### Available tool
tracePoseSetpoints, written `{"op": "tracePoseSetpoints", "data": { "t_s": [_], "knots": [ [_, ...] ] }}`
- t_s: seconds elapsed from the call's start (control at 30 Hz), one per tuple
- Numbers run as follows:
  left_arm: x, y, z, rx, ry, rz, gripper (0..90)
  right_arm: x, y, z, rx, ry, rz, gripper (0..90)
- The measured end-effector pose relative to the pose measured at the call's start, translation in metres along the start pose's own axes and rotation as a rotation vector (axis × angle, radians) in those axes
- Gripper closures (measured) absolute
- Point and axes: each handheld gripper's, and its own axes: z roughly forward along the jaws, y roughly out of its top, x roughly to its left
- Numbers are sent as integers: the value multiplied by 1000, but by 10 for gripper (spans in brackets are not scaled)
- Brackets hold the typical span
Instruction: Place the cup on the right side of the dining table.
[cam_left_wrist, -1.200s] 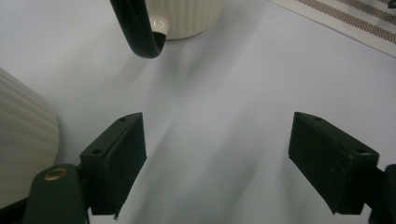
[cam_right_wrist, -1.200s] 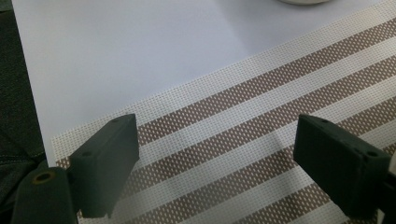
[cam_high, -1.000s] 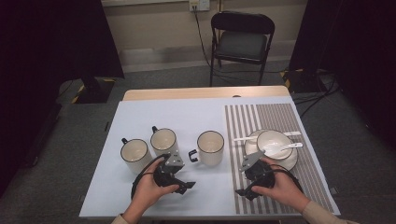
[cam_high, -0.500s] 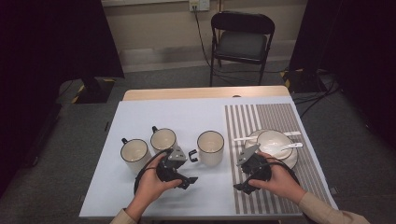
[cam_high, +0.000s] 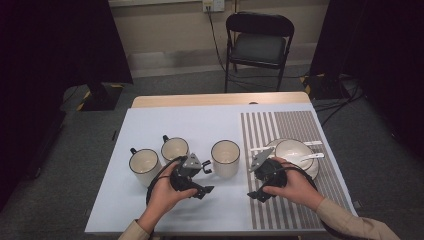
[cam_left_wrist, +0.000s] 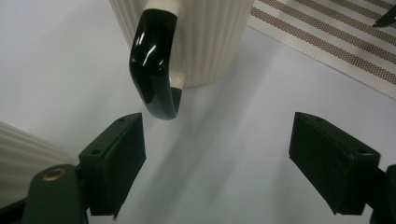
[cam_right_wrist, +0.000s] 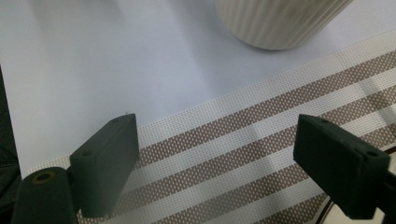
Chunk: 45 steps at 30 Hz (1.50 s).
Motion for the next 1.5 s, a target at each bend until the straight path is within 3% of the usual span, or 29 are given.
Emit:
{"op": "tracePoseSetpoints", "data": {
  "t_s": [0.63, 0.8, 1.0, 1.33, 1.5],
  "knots": [
    [4, 5, 3, -23, -1, -5, 181, -13, 17, -4, 9, 11, -7, 137],
    [5, 3, 6, -38, -4, -42, 169, -17, 22, -7, 8, 18, -6, 137],
    [5, 4, 8, -29, -8, -31, 198, -20, 24, -10, 18, 7, -9, 137],
    [7, 6, 4, -61, -10, -33, 230, -24, 33, -14, 28, -7, 7, 137],
    [7, 7, 2, -62, -10, -31, 243, -28, 36, -18, 9, -11, 26, 138]
  ]
}}
